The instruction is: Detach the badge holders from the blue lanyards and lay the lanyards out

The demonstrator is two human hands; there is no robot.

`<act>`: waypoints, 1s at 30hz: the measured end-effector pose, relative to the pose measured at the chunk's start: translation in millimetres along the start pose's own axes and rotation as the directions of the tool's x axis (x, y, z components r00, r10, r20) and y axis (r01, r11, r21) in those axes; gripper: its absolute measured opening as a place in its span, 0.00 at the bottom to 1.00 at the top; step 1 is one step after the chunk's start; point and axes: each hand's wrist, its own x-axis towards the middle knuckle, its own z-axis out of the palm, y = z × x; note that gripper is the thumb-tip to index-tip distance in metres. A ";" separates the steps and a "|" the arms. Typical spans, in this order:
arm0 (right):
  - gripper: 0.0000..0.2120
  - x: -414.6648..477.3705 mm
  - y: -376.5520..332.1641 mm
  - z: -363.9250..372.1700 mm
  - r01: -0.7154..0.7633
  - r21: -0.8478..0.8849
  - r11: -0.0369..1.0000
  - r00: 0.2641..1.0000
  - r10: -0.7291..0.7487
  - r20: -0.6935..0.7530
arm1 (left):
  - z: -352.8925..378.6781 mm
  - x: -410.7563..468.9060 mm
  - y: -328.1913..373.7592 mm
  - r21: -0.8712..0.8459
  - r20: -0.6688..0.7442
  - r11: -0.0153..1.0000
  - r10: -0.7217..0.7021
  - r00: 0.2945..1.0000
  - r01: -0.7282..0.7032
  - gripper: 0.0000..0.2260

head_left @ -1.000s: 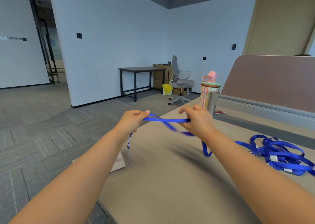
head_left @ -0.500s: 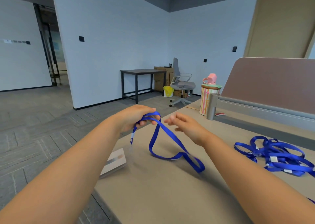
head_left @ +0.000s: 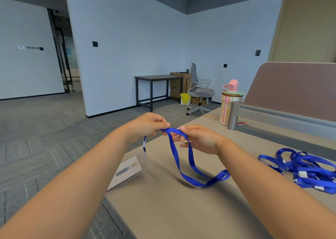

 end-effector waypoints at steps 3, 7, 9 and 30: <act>0.17 -3.3 0.3 -0.1 -0.030 0.003 1.000 0.999 0.030 0.040 | 1.7 -2.3 1.7 -0.031 -0.009 0.999 0.034 0.999 -0.034 0.05; 0.12 -4.6 3.0 1.0 0.000 0.011 1.000 1.000 0.000 -0.006 | 2.8 -4.0 0.3 -0.060 -0.036 0.996 0.067 0.997 -0.069 0.03; 0.14 -2.9 5.0 -0.8 0.019 -0.008 1.000 0.995 -0.020 -0.096 | 4.2 -4.0 -1.1 -0.039 -0.056 0.997 0.058 0.997 -0.060 0.03; 0.15 1.2 -4.1 -34.2 -0.197 -0.154 0.968 0.979 0.188 -0.073 | 9.5 12.1 -42.7 0.033 -0.176 0.999 -0.021 0.984 0.028 0.06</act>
